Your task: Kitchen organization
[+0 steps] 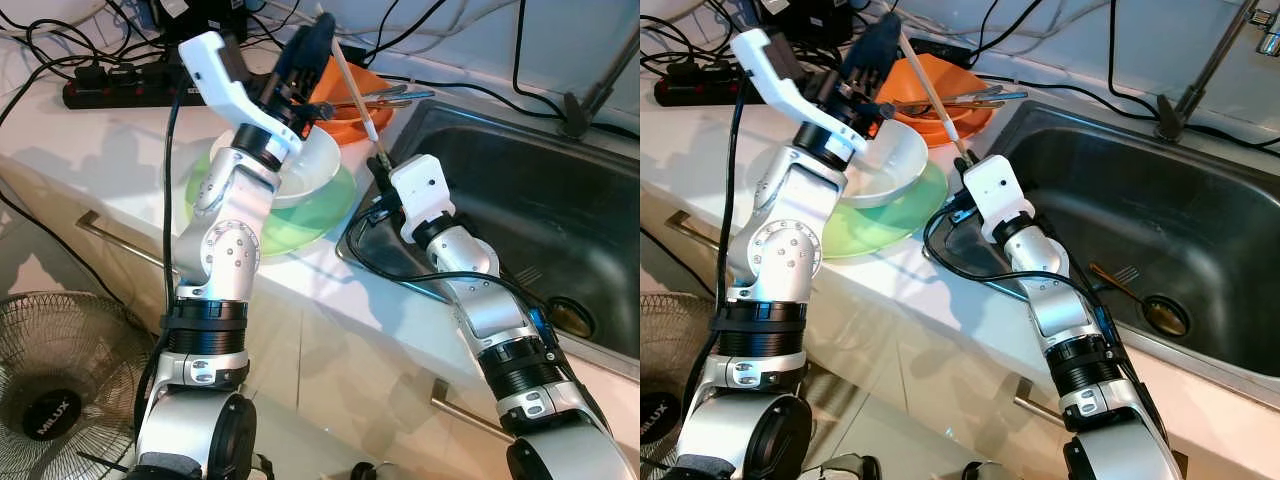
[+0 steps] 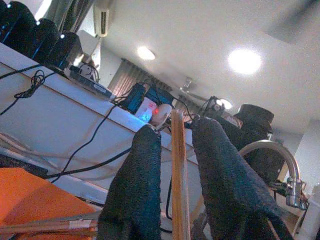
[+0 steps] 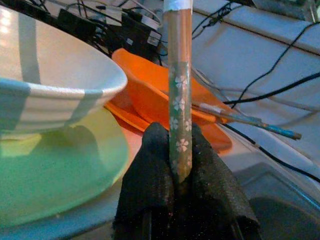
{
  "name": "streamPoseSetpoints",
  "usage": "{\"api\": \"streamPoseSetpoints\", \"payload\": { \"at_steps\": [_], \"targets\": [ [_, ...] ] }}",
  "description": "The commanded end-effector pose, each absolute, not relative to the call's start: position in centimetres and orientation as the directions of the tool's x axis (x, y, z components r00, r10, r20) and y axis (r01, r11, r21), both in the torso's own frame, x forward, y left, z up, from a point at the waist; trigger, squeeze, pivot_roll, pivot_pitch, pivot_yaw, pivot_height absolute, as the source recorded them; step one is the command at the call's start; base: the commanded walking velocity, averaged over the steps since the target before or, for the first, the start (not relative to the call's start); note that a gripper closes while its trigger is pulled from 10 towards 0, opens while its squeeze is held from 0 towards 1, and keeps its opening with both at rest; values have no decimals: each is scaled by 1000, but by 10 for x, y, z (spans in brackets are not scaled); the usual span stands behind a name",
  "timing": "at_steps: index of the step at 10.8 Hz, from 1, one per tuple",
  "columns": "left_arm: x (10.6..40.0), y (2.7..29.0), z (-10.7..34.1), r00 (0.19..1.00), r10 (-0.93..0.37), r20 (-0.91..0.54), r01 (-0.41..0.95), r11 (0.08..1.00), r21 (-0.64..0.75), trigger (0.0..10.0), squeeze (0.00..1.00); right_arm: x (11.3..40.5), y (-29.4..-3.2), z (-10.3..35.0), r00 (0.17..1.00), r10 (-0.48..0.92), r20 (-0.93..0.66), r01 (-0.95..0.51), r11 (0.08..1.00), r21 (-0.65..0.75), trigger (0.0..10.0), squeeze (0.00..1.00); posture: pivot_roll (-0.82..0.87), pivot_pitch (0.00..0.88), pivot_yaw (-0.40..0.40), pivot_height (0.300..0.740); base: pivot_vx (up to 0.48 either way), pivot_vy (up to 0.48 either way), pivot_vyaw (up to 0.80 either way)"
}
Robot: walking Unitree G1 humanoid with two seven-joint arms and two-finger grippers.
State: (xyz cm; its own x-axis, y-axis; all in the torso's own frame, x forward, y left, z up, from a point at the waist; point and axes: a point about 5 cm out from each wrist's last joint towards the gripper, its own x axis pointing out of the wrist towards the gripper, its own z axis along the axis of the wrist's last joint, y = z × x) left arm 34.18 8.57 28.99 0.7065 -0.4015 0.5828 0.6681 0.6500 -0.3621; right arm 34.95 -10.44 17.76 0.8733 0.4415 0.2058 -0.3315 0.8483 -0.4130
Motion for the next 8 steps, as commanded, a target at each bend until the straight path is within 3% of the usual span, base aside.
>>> {"api": "streamPoseSetpoints", "payload": {
  "at_steps": [1, 5, 6, 8],
  "targets": [
    [339, 84, 294, 687, -412, 599, 688, 633, -354, 10000, 1000, 353, -112, 178, 893, 405, 198, -302, 864, -404, 0, 0, 118, 93, -25, 740, 0, 0, 0],
    [338, 90, 284, 713, -401, 576, 666, 645, -375, 10000, 1000, 369, -143, 181, 965, 178, 192, -129, 961, -244, 0, 0, 118, 92, -28, 740, 0, 0, 0],
    [338, 102, 278, 747, -376, 548, 616, 702, -358, 10000, 0, 374, -159, 184, 980, 73, 185, -45, 987, -154, 10000, 0, 121, 91, -30, 740, 0, 0, 0],
    [339, 120, 264, 799, -356, 484, 529, 798, -288, 10000, 0, 380, -175, 180, 990, -35, 135, 42, 998, -52, 10000, 0, 124, 88, -30, 740, 0, 0, 0]
  ]
}}
